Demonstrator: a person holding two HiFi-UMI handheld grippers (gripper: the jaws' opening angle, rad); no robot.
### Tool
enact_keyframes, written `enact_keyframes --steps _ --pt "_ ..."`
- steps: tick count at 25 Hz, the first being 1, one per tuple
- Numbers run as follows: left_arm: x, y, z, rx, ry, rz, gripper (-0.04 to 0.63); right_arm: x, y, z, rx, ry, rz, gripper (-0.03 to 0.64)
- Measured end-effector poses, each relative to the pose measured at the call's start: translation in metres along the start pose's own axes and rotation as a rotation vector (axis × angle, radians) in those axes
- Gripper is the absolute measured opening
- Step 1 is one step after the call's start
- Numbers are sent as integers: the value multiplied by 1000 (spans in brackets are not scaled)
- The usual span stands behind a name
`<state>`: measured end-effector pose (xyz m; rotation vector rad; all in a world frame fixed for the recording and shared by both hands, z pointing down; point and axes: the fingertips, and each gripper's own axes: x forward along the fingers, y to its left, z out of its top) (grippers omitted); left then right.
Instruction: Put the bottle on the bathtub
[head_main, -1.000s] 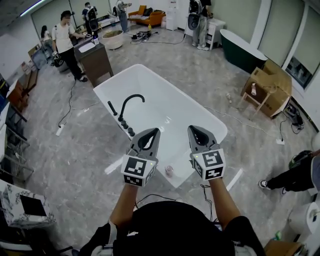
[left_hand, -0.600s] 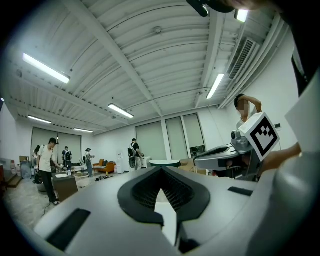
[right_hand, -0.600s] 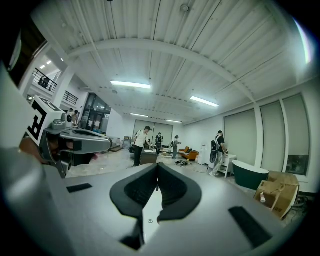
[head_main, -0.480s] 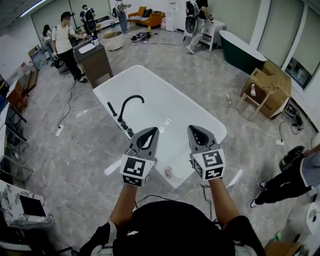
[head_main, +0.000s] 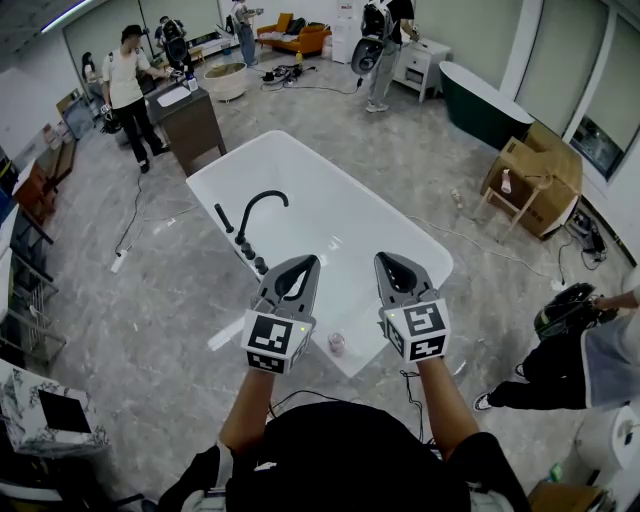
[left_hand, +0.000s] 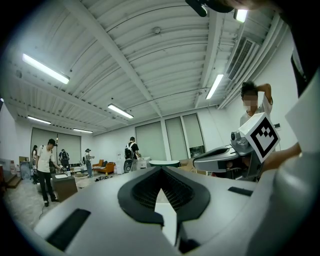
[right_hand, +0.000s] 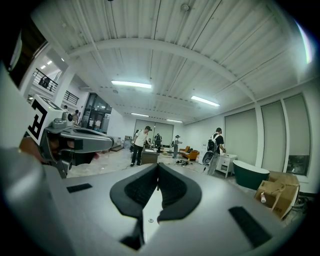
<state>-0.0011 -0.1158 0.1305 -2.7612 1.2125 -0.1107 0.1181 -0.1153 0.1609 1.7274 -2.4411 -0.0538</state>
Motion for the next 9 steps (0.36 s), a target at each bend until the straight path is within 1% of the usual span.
enact_keyframes --steps 9 --pt "-2 -4 2 2 -5 -2 12 -2 6 -3 -5 4 7 23"
